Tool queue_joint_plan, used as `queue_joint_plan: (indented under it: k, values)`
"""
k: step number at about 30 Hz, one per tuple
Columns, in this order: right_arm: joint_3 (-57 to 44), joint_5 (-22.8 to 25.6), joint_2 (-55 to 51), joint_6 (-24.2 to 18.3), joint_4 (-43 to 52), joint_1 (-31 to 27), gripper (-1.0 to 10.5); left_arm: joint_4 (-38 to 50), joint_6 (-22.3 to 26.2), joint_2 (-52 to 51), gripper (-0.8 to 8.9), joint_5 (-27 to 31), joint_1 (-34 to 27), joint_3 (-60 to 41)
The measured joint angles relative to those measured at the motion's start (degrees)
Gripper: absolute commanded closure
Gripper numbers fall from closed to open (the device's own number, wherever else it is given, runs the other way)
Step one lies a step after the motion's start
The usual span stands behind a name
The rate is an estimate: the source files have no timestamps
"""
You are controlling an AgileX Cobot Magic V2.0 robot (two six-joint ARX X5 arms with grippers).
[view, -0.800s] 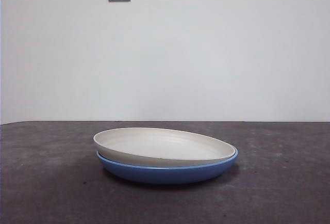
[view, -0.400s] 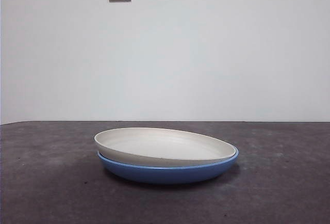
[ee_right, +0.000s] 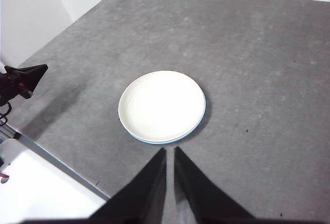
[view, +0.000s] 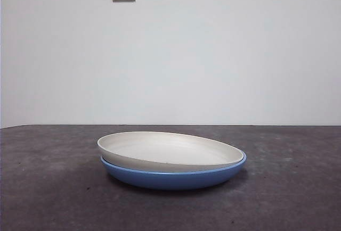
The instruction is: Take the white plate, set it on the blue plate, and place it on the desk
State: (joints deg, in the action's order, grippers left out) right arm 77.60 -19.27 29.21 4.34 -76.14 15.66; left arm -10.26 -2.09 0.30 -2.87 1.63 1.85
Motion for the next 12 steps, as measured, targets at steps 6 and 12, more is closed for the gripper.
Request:
queue_joint_plan:
  k: [6,12]
  values:
    - [-11.1,0.0,-5.2,-6.7,13.6,-7.6,9.2,0.0,0.0,0.0,7.97,0.0,0.0,0.0]
    - [-38.4,0.0,-17.9,-9.3,44.3,-16.8,9.2,0.0,0.0,0.0,7.97,0.0,0.0,0.0]
